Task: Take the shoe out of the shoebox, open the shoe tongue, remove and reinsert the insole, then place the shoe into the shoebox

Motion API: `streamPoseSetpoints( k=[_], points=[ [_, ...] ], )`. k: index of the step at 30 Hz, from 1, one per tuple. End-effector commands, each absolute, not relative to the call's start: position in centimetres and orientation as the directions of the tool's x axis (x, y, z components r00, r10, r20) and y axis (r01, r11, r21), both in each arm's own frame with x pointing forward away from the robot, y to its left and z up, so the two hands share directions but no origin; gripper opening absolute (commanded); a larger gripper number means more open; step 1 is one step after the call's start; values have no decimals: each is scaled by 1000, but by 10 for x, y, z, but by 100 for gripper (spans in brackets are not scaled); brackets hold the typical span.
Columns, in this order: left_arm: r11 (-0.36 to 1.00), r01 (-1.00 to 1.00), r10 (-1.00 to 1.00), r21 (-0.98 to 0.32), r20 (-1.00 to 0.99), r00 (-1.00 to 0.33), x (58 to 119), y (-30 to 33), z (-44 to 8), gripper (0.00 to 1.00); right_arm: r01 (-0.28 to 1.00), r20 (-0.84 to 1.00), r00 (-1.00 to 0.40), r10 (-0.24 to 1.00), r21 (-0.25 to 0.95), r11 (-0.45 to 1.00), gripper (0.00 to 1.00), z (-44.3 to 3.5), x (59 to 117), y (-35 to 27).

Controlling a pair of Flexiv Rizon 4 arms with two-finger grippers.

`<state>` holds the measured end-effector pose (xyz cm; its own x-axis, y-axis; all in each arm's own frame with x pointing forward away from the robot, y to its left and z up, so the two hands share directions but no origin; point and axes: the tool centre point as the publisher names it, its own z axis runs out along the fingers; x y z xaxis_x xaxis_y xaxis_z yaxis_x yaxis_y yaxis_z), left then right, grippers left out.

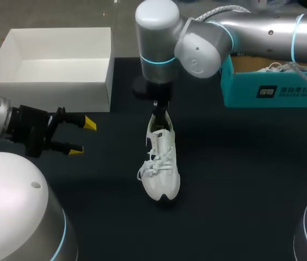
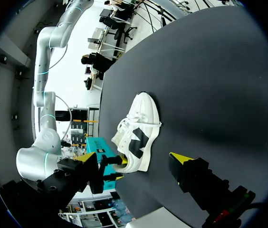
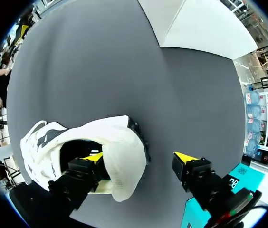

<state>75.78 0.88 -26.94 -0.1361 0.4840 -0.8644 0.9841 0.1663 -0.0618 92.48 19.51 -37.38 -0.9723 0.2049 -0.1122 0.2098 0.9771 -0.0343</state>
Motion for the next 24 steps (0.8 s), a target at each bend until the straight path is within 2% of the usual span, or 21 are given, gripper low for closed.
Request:
streamPoseSetpoints(
  k=[1,4,7,14,19,24],
  points=[
    [167,984,488,-61,-862,-137,757,8,-269,100,215,-104,-972,210,-47,975,0,-384,926,198],
    [167,984,488,-61,-862,-137,757,8,-269,100,216,-104,-972,210,-54,975,0,-383,920,195],
    [167,984,488,-61,-862,-137,757,8,-269,100,247,-93,-966,242,-47,968,0,-363,911,190],
    [167,984,488,-61,-862,-137,757,8,-269,100,280,-148,-951,270,-53,958,0,-286,905,179],
    [167,984,488,-61,-862,-137,757,8,-269,100,273,-168,-947,272,19,962,0,-237,918,170],
    [167,984,488,-61,-862,-137,757,8,-269,100,291,-250,-927,278,-17,957,0,-198,938,156]
  ],
)
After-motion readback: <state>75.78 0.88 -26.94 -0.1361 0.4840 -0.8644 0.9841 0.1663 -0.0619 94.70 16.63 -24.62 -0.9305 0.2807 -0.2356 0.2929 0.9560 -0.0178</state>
